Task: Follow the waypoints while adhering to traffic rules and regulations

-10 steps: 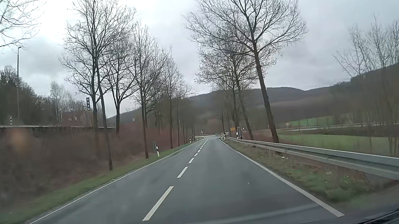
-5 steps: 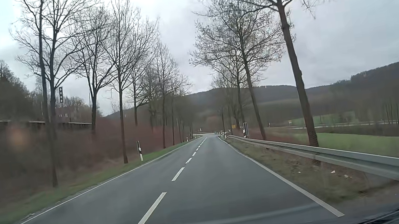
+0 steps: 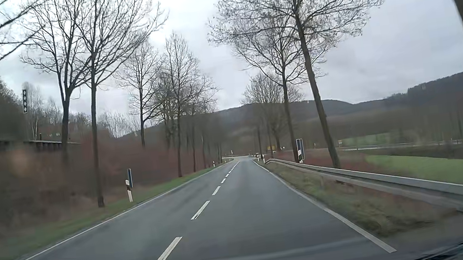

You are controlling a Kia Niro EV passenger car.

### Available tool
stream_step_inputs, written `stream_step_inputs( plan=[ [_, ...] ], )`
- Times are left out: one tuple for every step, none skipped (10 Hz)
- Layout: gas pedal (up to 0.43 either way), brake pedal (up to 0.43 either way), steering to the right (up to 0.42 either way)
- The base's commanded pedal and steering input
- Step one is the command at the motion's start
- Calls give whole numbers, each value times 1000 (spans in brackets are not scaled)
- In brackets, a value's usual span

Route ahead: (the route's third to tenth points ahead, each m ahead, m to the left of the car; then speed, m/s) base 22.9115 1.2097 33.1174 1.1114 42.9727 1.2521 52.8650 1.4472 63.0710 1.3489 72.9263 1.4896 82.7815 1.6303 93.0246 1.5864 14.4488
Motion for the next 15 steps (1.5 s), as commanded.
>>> stream_step_inputs(
  plan=[
    [157,0,2],
    [157,0,2],
    [150,0,2],
    [150,0,2],
    [138,0,2],
    [138,0,1],
    [138,0,0],
    [138,0,-3],
    [138,0,-3],
    [138,0,-3],
    [138,0,-3],
    [138,0,-3],
    [138,0,-2],
    [150,0,-2],
    [150,0,-2]
  ],
)
